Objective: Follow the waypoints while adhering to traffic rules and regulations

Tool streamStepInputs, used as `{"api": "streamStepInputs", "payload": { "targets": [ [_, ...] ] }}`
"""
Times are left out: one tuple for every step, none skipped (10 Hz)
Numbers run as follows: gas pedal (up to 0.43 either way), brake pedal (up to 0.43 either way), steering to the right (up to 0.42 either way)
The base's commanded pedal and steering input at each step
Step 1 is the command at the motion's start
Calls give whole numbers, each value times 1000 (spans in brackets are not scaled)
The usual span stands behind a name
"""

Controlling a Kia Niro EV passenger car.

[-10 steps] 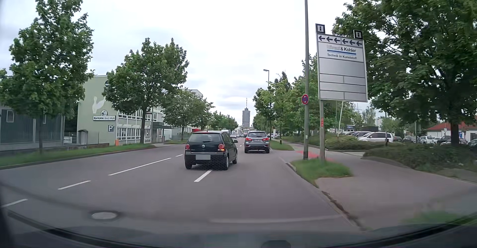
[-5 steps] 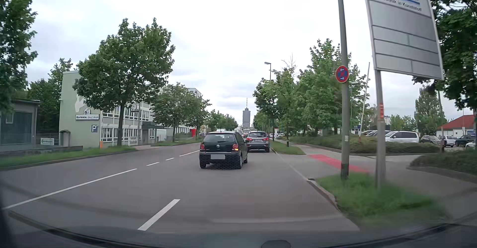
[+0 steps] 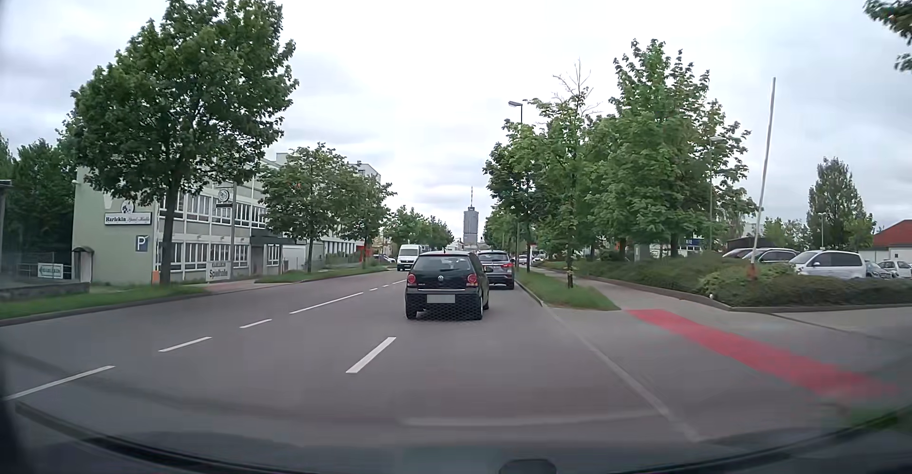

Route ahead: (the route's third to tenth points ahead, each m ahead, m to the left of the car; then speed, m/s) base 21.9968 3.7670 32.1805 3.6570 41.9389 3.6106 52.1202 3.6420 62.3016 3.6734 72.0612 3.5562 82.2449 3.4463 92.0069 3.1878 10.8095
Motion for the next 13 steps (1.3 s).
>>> {"api": "streamStepInputs", "payload": {
  "targets": [
    [130, 0, 3],
    [130, 0, 3],
    [130, 0, 3],
    [130, 0, 3],
    [130, 0, 3],
    [130, 0, 3],
    [130, 0, 3],
    [130, 0, 3],
    [130, 0, 3],
    [130, 0, 3],
    [130, 0, 3],
    [130, 0, 3],
    [130, 0, 3]
  ]
}}
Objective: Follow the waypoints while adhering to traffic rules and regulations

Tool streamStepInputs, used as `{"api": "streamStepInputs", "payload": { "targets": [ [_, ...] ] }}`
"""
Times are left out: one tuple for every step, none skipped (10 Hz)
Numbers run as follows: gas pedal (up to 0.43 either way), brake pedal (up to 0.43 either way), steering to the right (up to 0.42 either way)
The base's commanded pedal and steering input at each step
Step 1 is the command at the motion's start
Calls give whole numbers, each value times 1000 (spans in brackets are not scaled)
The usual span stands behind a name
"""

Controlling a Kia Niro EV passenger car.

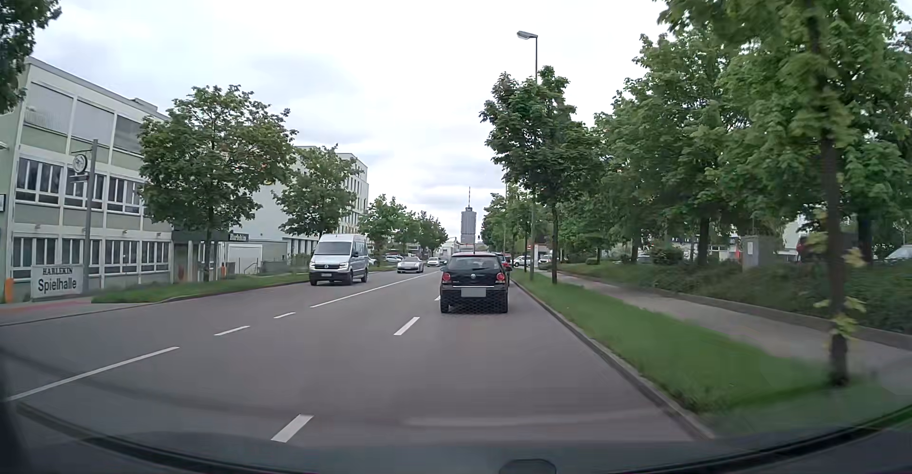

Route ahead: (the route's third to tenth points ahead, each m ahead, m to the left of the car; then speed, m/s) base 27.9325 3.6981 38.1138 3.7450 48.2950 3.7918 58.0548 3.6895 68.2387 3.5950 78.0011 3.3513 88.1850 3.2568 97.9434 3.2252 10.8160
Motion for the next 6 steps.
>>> {"api": "streamStepInputs", "payload": {
  "targets": [
    [130, 0, 3],
    [130, 0, 3],
    [130, 0, 3],
    [130, 0, 3],
    [130, 0, 3],
    [130, 0, 3]
  ]
}}
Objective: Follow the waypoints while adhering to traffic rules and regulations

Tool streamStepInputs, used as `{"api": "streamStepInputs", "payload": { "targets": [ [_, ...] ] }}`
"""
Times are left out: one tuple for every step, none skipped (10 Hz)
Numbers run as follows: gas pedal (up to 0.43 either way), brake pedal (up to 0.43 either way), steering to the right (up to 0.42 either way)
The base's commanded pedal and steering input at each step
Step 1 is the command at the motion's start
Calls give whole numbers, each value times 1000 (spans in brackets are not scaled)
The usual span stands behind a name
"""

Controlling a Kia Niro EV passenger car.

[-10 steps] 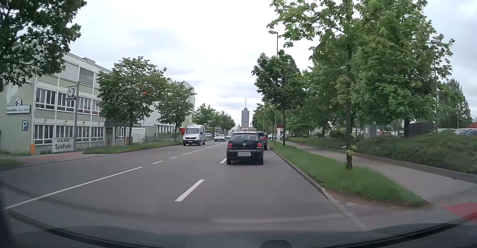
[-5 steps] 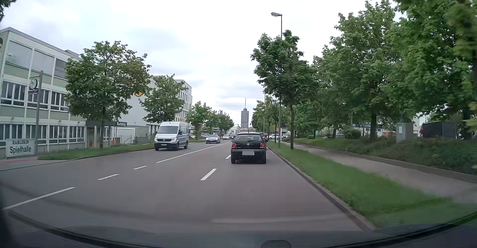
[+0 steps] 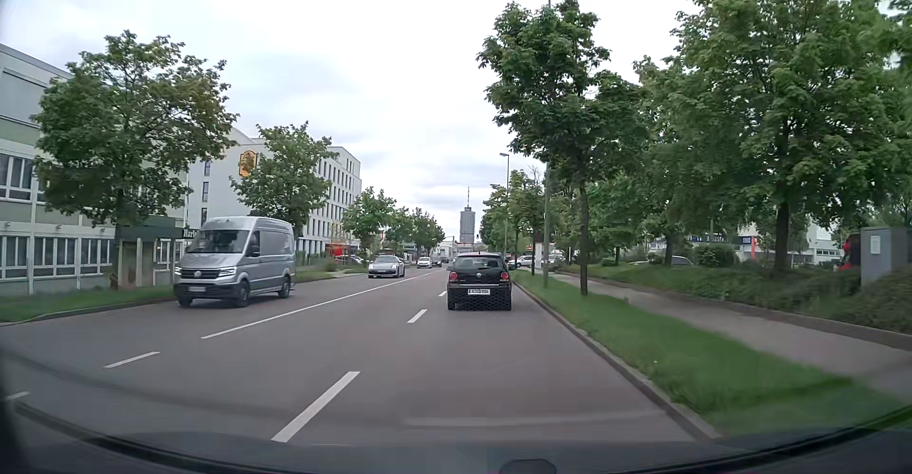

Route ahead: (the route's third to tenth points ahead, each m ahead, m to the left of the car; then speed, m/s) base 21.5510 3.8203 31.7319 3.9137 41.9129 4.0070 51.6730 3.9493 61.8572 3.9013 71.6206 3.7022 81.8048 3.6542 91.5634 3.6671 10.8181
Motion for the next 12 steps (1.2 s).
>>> {"api": "streamStepInputs", "payload": {
  "targets": [
    [130, 0, 3],
    [130, 0, 3],
    [130, 0, 3],
    [130, 0, 3],
    [130, 0, 3],
    [130, 0, 3],
    [130, 0, 3],
    [130, 0, 3],
    [130, 0, 3],
    [130, 0, 3],
    [130, 0, 3],
    [130, 0, 3]
  ]
}}
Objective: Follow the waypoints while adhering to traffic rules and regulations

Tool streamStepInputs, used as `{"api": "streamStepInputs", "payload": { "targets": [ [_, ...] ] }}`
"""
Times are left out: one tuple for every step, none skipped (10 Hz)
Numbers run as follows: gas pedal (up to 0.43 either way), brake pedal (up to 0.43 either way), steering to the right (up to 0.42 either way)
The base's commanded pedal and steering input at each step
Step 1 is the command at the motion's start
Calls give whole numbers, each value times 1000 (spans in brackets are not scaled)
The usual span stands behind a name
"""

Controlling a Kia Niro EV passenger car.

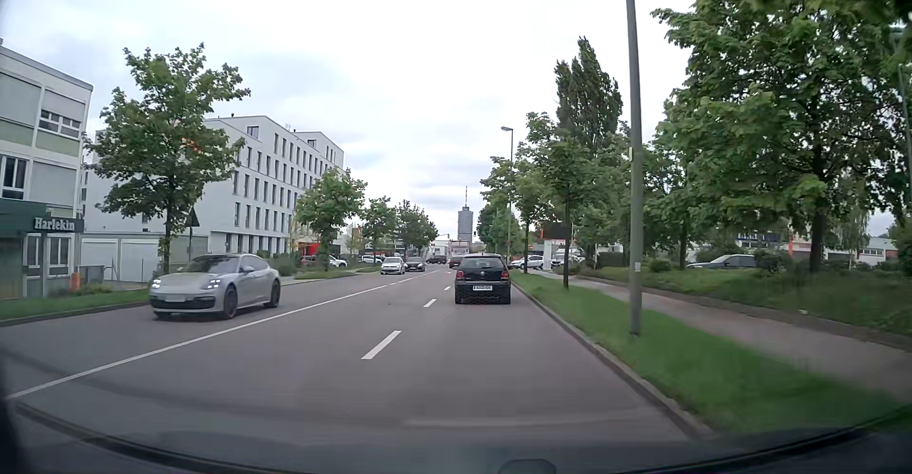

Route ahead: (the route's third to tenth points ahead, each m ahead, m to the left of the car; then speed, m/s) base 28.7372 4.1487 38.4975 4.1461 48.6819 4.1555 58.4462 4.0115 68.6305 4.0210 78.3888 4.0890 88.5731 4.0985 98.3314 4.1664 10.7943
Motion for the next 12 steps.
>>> {"api": "streamStepInputs", "payload": {
  "targets": [
    [130, 0, 3],
    [130, 0, 3],
    [138, 0, 3],
    [138, 0, 3],
    [138, 0, 3],
    [138, 0, 3],
    [138, 0, 3],
    [138, 0, 3],
    [138, 0, 3],
    [138, 0, 3],
    [150, 0, 3],
    [150, 0, 2]
  ]
}}
